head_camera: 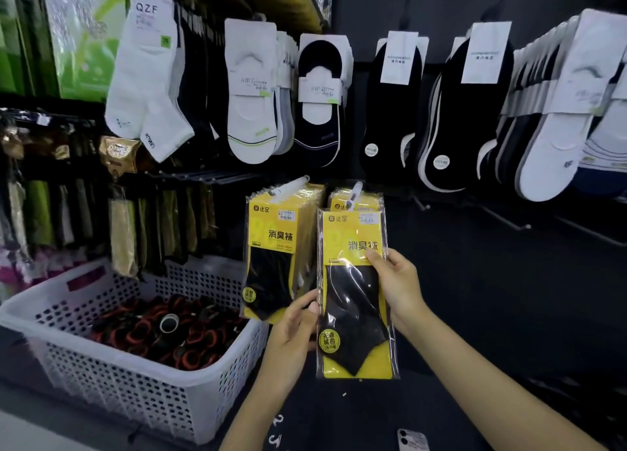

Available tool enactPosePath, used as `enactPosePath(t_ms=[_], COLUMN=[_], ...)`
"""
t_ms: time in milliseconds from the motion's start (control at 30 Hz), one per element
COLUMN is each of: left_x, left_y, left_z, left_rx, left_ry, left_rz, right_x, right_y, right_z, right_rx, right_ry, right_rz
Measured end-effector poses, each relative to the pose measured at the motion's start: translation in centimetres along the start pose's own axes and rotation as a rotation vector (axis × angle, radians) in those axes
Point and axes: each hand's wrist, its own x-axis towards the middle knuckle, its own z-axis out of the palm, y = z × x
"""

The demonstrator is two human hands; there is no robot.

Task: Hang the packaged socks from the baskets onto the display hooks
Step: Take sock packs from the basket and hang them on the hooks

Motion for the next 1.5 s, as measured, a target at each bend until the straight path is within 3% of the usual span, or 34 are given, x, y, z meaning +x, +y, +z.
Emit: enactPosePath(t_ms=[400, 567, 700, 900, 1100, 1300, 1500], left_x=[9.0, 12.0, 11.4, 3.1, -9.8, -20.2, -23.9], left_y=[-3.5, -5.6, -7.9, -13.4, -20.2, -25.2, -28.0], left_z=[0.9, 1.5, 0.7, -0.5, 0.5, -0.4, -1.8], left_rx=[0.109, 0.169, 0.231, 0.283, 0.327, 0.494, 0.528], left_ry=[0.012, 0.060, 0.050, 0.048, 0.035, -0.014, -0.040], left_rz=[-0.161, -0.187, -0.218, -0.321, -0.557, -0.760, -0.992], right_x=[7.6, 9.1, 6.5, -2.4, -13.7, -23.2, -26.0], right_y=[3.5, 5.0, 7.2, 12.8, 22.7, 30.0, 33.7], right_z=[0.9, -0.3, -3.5, -8.6, -13.1, -17.6, -19.6], right_rx=[0.046, 0.131, 0.002, -0.123, -0.340, -0.483, -0.583], right_ry=[0.186, 0.199, 0.128, -0.039, -0.138, -0.034, 0.017], right_rz=[0.204, 0.261, 0.287, 0.395, 0.727, 1.047, 1.201])
